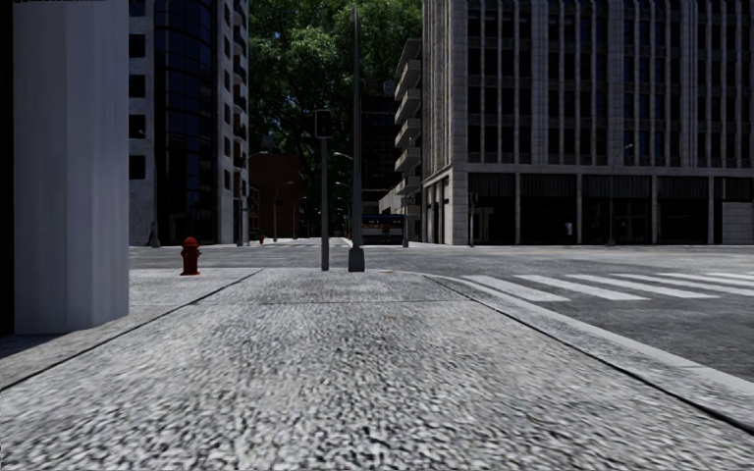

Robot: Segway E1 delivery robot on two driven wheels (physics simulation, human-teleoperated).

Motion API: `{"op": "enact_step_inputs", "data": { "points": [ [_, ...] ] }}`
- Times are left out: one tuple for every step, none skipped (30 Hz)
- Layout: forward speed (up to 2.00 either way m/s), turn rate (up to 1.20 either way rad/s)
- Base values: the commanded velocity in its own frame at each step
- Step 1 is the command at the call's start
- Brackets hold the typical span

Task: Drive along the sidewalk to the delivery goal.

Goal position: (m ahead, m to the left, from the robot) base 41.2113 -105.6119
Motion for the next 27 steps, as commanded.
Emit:
{"op": "enact_step_inputs", "data": {
  "points": [
    [2.0,0.0],
    [2.0,0.0],
    [2.0,0.0],
    [2.0,0.0],
    [2.0,0.0],
    [2.0,0.0],
    [2.0,0.0],
    [2.0,0.0],
    [2.0,0.0],
    [2.0,0.0],
    [2.0,0.0],
    [2.0,0.0],
    [2.0,0.0],
    [2.0,0.0],
    [2.0,0.0],
    [2.0,0.0],
    [2.0,0.0],
    [2.0,0.0],
    [2.0,0.0],
    [2.0,0.0],
    [2.0,0.0],
    [2.0,0.0],
    [2.0,0.0],
    [2.0,0.0],
    [2.0,0.0],
    [2.0,0.0],
    [2.0,0.0]
  ]
}}
